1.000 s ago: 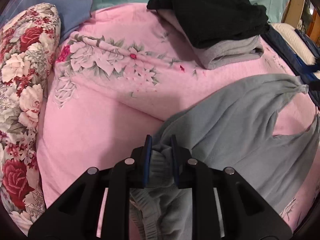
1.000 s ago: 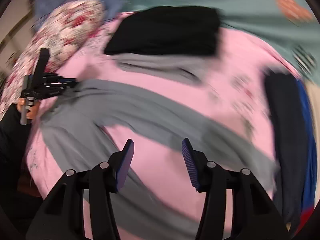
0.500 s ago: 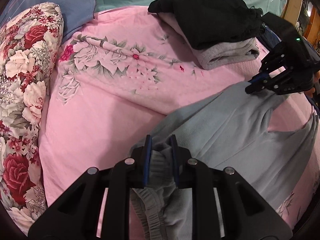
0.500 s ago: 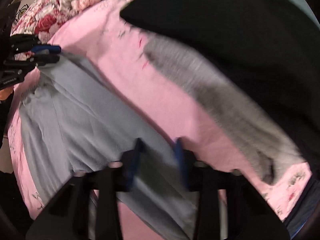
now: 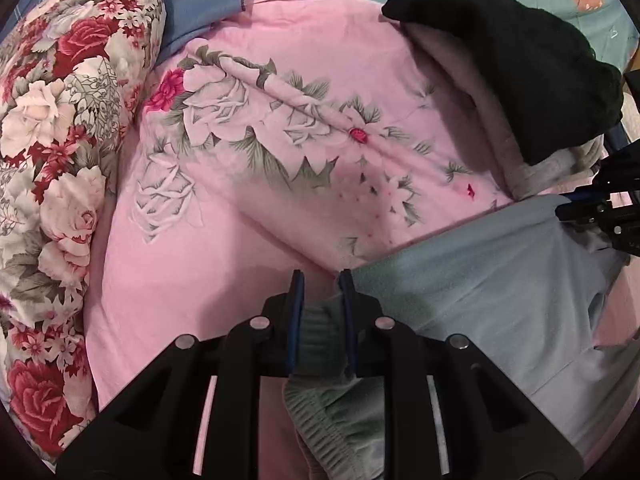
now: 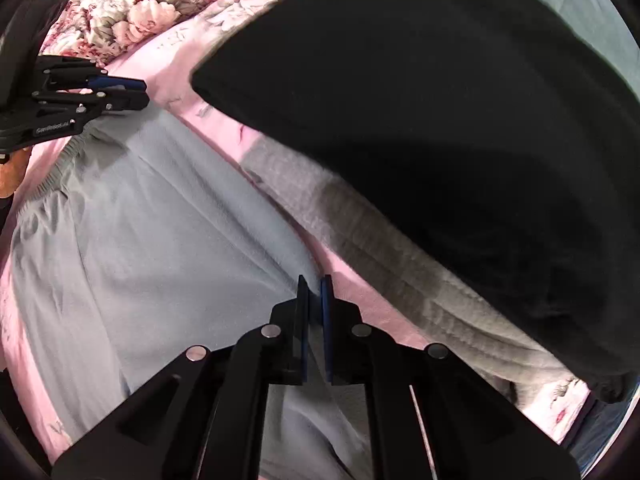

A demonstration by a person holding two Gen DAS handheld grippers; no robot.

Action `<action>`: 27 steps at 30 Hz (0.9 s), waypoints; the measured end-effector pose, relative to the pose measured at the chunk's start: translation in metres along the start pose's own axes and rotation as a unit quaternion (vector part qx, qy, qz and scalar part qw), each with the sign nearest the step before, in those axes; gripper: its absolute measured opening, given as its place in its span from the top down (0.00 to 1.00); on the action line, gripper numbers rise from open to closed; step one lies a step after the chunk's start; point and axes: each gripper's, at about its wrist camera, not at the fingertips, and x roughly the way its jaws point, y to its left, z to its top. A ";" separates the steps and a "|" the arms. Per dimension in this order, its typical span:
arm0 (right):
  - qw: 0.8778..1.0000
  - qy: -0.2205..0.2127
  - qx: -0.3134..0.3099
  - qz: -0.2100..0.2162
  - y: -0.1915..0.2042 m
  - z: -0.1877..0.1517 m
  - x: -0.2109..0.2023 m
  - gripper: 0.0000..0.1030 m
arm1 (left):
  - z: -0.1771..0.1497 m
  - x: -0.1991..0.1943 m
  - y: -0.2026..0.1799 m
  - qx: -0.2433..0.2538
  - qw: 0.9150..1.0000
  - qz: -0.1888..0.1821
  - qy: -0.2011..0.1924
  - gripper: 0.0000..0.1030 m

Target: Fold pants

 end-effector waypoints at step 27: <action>0.998 -0.039 -0.031 -0.033 0.213 -0.147 -0.067 0.94 | -0.191 -0.147 0.009 -0.059 0.985 -0.105 -0.126 0.23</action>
